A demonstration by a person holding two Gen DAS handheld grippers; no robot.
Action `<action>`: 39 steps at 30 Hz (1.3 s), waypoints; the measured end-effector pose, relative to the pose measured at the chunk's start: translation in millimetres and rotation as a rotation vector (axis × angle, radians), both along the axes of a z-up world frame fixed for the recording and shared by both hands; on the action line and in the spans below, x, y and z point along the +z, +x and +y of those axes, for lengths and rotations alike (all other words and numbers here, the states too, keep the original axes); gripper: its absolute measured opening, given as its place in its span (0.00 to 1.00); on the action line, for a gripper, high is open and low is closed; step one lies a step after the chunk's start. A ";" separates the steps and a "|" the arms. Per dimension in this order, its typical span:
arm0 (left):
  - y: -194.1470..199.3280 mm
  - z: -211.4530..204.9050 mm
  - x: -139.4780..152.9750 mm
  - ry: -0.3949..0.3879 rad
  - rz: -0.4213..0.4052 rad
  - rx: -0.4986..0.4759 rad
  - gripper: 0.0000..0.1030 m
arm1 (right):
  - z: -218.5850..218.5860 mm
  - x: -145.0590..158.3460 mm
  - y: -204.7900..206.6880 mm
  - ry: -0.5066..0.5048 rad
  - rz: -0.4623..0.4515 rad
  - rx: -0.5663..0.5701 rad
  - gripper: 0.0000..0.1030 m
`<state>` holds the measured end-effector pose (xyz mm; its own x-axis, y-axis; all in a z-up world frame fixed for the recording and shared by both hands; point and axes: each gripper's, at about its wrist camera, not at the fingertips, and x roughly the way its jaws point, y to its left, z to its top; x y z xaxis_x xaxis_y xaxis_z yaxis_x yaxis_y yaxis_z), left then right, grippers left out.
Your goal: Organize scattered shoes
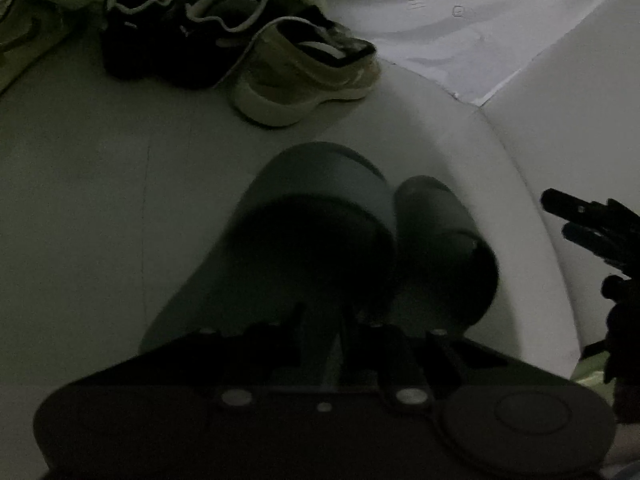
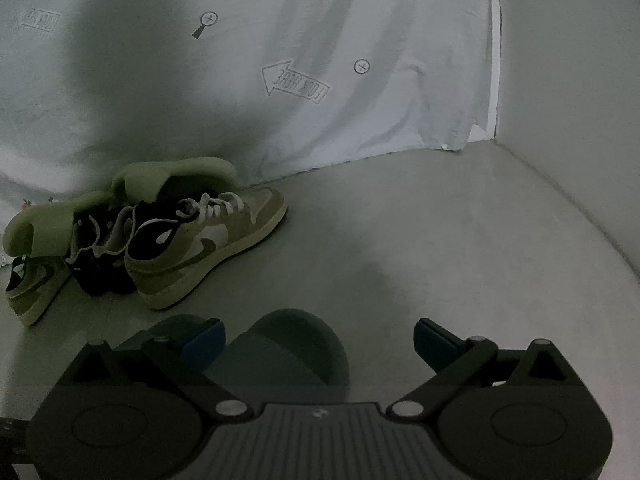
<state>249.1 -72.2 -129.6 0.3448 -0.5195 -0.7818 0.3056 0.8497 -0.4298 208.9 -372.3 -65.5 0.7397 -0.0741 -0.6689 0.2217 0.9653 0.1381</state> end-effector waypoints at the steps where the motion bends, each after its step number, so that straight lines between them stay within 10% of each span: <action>1: 1.0 -0.8 0.5 -0.006 -0.001 -0.009 0.20 | 0.2 0.0 -0.1 0.000 0.000 0.000 0.97; 13: -2.1 -79.5 5.9 0.062 -0.070 -0.223 0.32 | 0.8 1.9 -11.9 0.002 -0.012 0.010 0.97; 20: -39.4 -106.8 7.6 -0.045 -0.058 -0.283 0.40 | 3.4 -2.5 -46.0 -0.001 0.006 0.056 0.96; 30: -121.9 -1.7 39.4 -0.011 -0.236 0.247 0.68 | 51.1 -27.4 -83.5 -0.062 0.097 0.445 0.61; 35: -159.1 38.4 40.7 0.055 -0.183 0.459 0.68 | 82.3 -50.4 -97.2 -0.044 0.209 0.633 0.23; 39: -188.4 59.1 40.2 0.049 -0.128 0.541 0.68 | 84.6 -56.7 -92.9 -0.001 0.261 0.614 0.24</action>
<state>60.7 -13.1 -89.4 0.6461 -0.2056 -0.7350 -0.1329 0.9180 -0.3736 116.0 -287.7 -122.3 0.4620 0.3081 -0.8316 -0.3423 0.9270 0.1533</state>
